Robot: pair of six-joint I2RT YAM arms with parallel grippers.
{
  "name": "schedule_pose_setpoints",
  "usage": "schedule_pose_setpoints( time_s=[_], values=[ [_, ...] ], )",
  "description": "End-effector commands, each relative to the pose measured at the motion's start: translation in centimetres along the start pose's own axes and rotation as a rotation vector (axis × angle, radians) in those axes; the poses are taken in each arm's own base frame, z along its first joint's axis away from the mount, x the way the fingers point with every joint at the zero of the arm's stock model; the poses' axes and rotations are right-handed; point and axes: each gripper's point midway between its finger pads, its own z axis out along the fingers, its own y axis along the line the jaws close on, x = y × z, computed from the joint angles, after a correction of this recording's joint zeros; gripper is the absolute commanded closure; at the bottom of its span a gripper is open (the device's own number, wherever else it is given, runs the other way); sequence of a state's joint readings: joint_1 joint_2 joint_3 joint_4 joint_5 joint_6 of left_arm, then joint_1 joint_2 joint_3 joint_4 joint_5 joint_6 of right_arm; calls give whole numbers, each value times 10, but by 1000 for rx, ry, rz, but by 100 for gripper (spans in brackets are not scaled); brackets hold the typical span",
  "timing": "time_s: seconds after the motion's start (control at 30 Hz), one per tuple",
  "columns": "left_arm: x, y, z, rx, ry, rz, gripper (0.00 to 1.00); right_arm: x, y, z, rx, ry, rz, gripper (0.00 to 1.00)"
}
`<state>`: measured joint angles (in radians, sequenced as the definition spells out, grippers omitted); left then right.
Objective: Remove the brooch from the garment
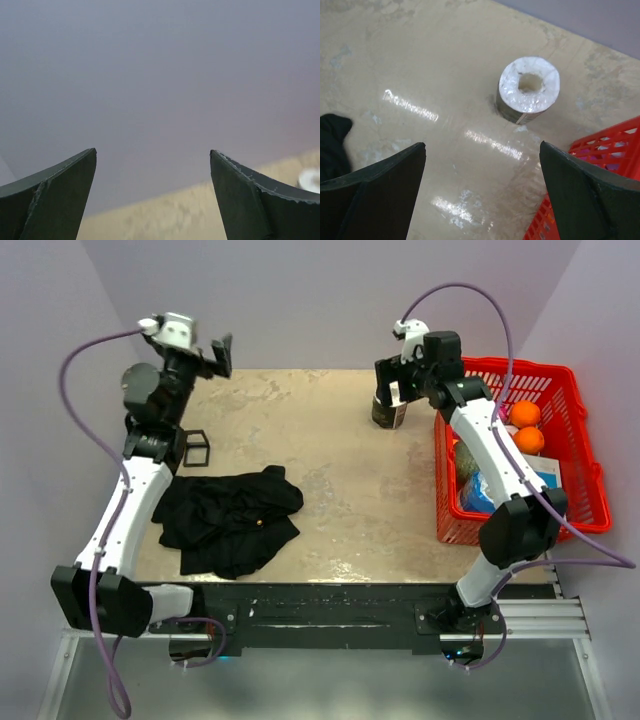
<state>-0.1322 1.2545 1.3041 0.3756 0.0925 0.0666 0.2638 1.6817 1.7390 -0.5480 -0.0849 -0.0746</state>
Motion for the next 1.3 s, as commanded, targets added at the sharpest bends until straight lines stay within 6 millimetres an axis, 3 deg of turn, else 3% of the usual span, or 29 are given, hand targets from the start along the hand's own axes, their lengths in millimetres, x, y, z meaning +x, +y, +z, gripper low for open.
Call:
schedule_pose_setpoints(
  time_s=[0.0, 0.07, 0.1, 0.13, 0.17, 0.2, 0.23, 0.27, 0.3, 0.33, 0.4, 0.43, 0.5, 0.53, 0.57, 0.6, 0.67, 0.77, 0.8, 0.87, 0.9, 1.03, 1.13, 1.27],
  values=[
    [125, -35, -43, 176, 408, 27, 0, 9, 28, -4, -163, 22, -114, 1],
    [143, -39, -74, 232, 507, 88, 0, 15, 54, -7, -333, 19, -199, 1],
    [163, -40, -91, 247, 565, 110, 0, 19, 61, -6, -364, 17, -215, 1],
    [168, -38, -106, 249, 596, 145, 0, 25, 72, -3, -379, 29, -223, 1],
    [178, -33, -117, 265, 620, 216, 0, 41, 71, 4, -340, 75, -210, 1],
    [207, -34, -139, 281, 687, 240, 1, 51, 73, 7, -330, 100, -205, 1],
    [211, -21, -148, 251, 692, 273, 0, 59, 75, 7, -315, 116, -200, 2],
    [221, -14, -157, 253, 715, 297, 0, 81, 73, 6, -288, 169, -140, 3],
    [234, -11, -169, 260, 750, 301, 0, 88, 60, 6, -207, 184, -119, 3],
    [244, -3, -179, 251, 806, 295, 0, 111, 50, 3, -158, 234, -86, 2],
    [249, 2, -185, 254, 861, 288, 0, 121, 34, -17, -103, 255, -31, 3],
    [263, -1, -200, 287, 945, 272, 0, 138, 20, -23, -75, 295, 5, 3],
    [270, -4, -207, 320, 1007, 252, 0, 159, 2, -37, -34, 362, 51, 3],
    [275, -8, -218, 348, 1050, 240, 0, 177, -19, -42, 7, 406, 104, 4],
    [277, -10, -223, 361, 1067, 234, 0, 187, -28, -48, 24, 433, 126, 4],
    [281, -13, -231, 374, 1091, 224, 0, 194, -42, -51, 46, 447, 147, 5],
    [284, -16, -241, 383, 1109, 213, 0, 185, -37, -51, -23, 417, 59, 10],
    [288, -18, -256, 403, 1136, 223, 0, 136, 24, -43, -237, 255, -185, 10],
    [289, -16, -263, 405, 1157, 238, 0, 125, 64, -43, -327, 204, -301, 9],
    [296, -12, -278, 413, 1199, 283, 0, 110, 97, -34, -416, 81, -452, 7],
    [299, -7, -285, 404, 1228, 310, 0, 116, 121, -25, -471, 68, -496, 7],
    [309, 27, -307, 284, 1330, 317, 0, 128, 178, 18, -601, 44, -606, 14],
    [307, 54, -312, 164, 1377, 287, 0, 123, 224, 39, -666, -4, -646, 16],
    [294, 67, -310, 60, 1381, 226, 0, 127, 274, 49, -739, -40, -692, 17]
  ],
)
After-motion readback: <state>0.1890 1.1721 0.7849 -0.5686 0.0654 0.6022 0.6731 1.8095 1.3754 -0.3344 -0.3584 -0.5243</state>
